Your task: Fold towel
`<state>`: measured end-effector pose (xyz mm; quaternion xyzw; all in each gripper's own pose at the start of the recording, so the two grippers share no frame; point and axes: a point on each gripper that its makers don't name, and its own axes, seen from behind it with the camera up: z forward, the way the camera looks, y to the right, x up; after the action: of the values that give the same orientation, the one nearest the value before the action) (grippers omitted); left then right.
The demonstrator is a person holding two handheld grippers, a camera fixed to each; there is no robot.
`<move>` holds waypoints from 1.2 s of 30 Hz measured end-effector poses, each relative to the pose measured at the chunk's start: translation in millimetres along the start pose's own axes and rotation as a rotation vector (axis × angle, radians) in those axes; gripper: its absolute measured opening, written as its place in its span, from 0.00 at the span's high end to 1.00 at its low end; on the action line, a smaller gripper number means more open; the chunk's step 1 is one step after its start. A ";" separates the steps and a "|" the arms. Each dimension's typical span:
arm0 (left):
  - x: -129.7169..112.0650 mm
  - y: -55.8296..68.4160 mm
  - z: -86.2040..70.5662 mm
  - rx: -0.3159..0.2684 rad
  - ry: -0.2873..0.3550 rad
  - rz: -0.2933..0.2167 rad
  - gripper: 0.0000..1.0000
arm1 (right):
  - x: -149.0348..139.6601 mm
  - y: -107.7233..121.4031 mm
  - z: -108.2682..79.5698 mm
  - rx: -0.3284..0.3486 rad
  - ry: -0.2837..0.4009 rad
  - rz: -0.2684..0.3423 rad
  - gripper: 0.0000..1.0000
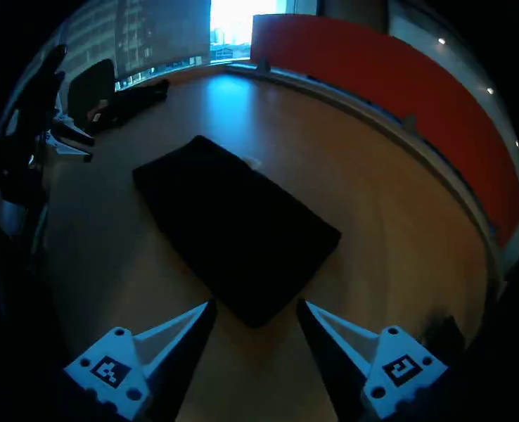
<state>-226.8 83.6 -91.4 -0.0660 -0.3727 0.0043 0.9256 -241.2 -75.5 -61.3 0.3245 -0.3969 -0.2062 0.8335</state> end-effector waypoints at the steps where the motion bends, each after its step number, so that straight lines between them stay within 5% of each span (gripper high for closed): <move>1: -1.9 -0.3 -1.1 0.001 -0.002 -0.002 0.23 | -2.4 -0.5 1.2 0.004 -0.005 0.000 0.18; 8: -11.2 -5.2 -7.1 0.013 -0.012 -0.017 0.22 | -8.4 -0.1 4.8 0.016 -0.014 0.006 0.32; 21: -14.9 -6.4 -10.4 0.014 -0.016 -0.018 0.23 | -17.1 -6.7 4.6 0.054 -0.039 0.011 0.83; 36: -10.4 -8.7 -8.5 0.010 -0.015 -0.014 0.23 | -1.4 -6.0 -0.7 0.038 -0.017 -0.001 0.94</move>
<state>-228.8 73.4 -103.5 -0.0588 -0.3800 0.0002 0.9231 -242.0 -78.6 -66.5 0.3385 -0.4078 -0.2017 0.8237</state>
